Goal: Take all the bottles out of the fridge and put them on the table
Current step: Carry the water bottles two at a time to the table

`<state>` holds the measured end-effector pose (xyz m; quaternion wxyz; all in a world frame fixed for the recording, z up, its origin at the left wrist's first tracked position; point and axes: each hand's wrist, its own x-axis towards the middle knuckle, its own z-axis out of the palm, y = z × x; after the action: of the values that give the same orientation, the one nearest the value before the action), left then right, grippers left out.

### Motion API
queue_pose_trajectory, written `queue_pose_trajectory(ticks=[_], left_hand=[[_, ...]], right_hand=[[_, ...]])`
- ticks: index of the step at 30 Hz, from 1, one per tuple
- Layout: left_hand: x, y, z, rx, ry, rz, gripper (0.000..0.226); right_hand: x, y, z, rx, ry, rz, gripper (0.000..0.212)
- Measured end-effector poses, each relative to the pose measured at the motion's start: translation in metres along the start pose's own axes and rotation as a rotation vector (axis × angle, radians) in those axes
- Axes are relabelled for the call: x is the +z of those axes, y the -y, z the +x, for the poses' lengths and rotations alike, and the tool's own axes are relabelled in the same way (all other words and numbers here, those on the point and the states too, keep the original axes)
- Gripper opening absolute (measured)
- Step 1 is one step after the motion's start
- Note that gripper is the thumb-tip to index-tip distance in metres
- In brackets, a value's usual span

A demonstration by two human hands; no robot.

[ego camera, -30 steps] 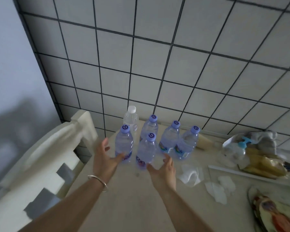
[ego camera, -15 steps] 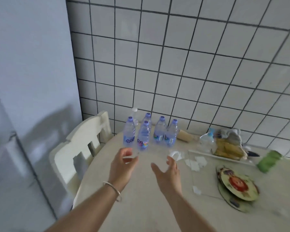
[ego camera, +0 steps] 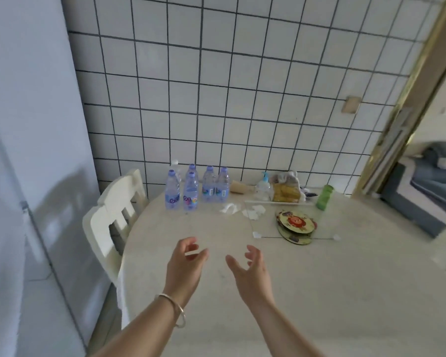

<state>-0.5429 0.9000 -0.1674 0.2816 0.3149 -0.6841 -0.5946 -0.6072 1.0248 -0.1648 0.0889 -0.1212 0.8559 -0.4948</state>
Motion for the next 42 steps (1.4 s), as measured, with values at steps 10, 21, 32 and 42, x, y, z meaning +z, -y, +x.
queue_pose_trajectory(ticks=[10, 21, 32, 42], left_hand=[[-0.105, 0.002, -0.140, 0.104, 0.209, 0.065, 0.037], [-0.236, 0.001, -0.243, 0.161, 0.112, 0.024, 0.036], [-0.424, 0.012, -0.236, 0.161, -0.149, 0.060, 0.037], [-0.616, 0.006, -0.114, 0.225, -0.192, 0.064, 0.056]], right_hand=[[-0.007, 0.002, -0.203, 0.062, -0.148, 0.011, 0.064], [0.042, 0.050, -0.339, -0.103, 0.031, -0.019, 0.063], [0.183, 0.145, -0.411, -0.384, 0.262, -0.095, 0.060], [0.359, 0.277, -0.400, -0.398, 0.277, 0.018, 0.067]])
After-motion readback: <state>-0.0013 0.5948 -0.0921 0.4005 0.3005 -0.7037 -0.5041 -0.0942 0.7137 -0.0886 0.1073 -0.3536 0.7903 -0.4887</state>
